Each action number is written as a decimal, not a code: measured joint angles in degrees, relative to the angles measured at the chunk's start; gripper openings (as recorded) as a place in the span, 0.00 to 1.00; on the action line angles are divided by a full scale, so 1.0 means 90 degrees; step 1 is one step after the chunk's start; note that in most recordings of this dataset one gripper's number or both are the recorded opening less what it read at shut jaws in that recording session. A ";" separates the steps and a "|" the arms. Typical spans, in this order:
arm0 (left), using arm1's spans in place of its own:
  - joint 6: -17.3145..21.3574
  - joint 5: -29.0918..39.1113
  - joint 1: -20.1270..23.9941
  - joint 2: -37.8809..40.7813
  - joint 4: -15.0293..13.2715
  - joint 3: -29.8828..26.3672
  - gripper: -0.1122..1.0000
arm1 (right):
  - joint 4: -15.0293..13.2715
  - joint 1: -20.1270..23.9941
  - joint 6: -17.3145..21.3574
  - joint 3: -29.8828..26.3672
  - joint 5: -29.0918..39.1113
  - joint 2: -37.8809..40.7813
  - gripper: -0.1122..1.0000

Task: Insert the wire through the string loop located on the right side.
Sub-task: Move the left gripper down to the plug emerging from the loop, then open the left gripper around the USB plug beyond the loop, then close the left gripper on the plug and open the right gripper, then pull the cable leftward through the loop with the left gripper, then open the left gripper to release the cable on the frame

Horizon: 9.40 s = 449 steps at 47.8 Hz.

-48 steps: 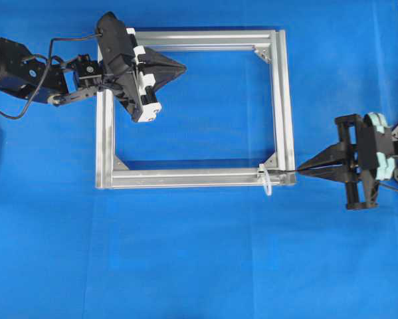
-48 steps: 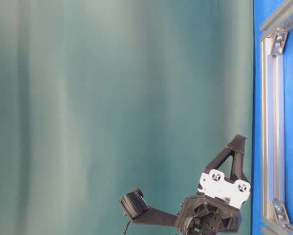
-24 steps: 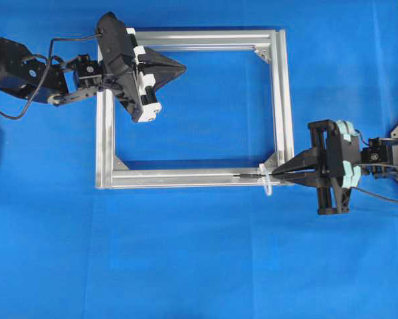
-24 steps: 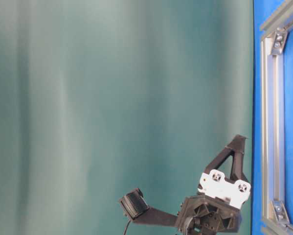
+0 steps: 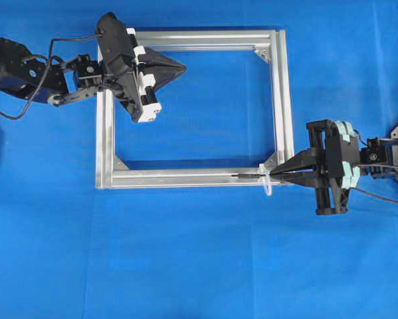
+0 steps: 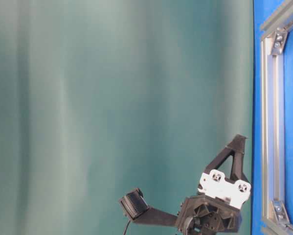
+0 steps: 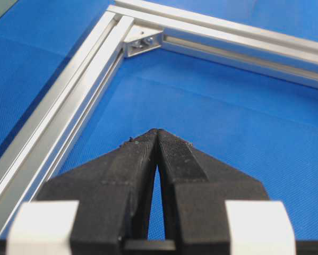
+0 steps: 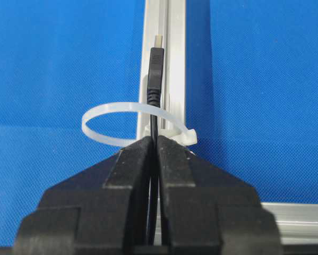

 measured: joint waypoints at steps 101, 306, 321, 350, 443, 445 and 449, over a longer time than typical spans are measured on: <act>-0.0459 0.2256 -0.2305 0.0977 0.0010 -0.2637 0.10 | 0.0000 0.0010 0.0000 -0.0010 0.0029 0.0000 0.07; -0.0459 0.1904 -0.2295 0.1768 0.0010 -0.2813 0.18 | -0.0020 0.0029 -0.0020 -0.0020 0.0078 -0.0010 0.28; -0.0459 0.1914 -0.2295 0.1553 0.0000 -0.2402 0.18 | -0.0020 0.0029 0.0000 -0.0039 0.0078 0.0000 0.91; -0.0527 0.1904 -0.2568 -0.0371 0.0000 -0.0098 0.18 | -0.0020 0.0068 -0.0010 -0.0068 0.0361 -0.0127 0.90; -0.0732 0.2910 -0.2900 -0.3789 0.0000 0.2998 0.82 | -0.0020 0.0078 -0.0088 -0.0254 0.0850 -0.0410 0.90; -0.0732 0.2930 -0.2900 -0.3789 0.0010 0.2998 0.78 | -0.0020 0.0078 -0.0078 -0.0254 0.0850 -0.0410 0.90; -0.0732 0.2939 -0.2900 -0.3789 0.0010 0.3008 0.75 | -0.0020 0.0078 -0.0088 -0.0254 0.0859 -0.0410 0.90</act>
